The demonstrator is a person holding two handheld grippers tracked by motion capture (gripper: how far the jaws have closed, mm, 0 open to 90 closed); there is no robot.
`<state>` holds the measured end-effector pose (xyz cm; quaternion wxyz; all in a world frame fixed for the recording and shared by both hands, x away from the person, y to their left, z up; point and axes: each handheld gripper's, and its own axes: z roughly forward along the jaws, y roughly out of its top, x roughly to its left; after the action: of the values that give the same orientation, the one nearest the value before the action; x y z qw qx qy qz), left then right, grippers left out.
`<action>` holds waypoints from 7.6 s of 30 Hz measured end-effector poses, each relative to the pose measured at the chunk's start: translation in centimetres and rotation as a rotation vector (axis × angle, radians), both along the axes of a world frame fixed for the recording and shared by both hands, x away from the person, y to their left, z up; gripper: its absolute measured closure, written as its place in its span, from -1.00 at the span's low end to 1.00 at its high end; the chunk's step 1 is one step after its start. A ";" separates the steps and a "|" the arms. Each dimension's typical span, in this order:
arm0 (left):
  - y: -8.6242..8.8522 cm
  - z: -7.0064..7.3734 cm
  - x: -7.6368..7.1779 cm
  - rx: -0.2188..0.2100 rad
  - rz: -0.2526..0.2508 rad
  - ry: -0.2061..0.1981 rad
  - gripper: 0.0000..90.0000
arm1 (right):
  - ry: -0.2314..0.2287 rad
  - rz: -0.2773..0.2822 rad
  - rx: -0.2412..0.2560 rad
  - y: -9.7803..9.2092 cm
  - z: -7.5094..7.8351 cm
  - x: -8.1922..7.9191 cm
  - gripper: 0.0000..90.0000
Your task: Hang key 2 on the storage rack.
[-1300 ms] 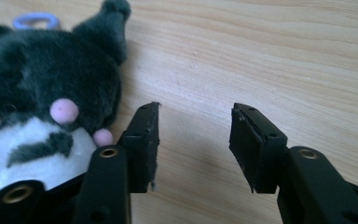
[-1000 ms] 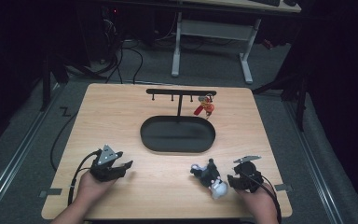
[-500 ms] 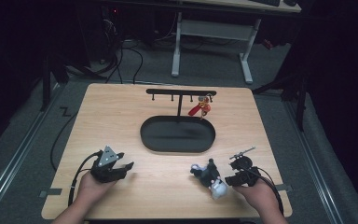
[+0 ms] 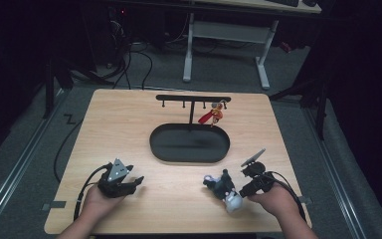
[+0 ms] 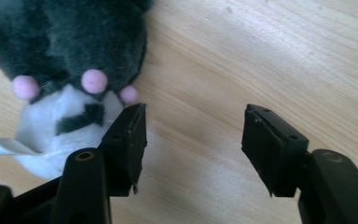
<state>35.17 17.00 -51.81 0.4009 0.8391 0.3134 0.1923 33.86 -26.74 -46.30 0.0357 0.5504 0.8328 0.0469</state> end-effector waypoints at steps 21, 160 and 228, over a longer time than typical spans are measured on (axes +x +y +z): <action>-0.2 0.0 0.3 -0.007 -0.016 0.009 -0.07 | -0.023 0.064 0.073 3.6 3.9 -1.4 -0.43; 0.8 0.2 0.6 -0.023 -0.020 0.035 -0.10 | 0.059 0.065 0.109 8.5 15.4 11.4 0.08; 0.7 0.0 0.7 -0.015 -0.034 0.044 -0.10 | 0.038 -0.026 0.100 8.1 9.9 15.6 0.00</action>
<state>35.84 17.74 -51.82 0.4035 0.8452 0.3095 0.1644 49.42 -18.68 -36.40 -0.0069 0.5631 0.8227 0.0777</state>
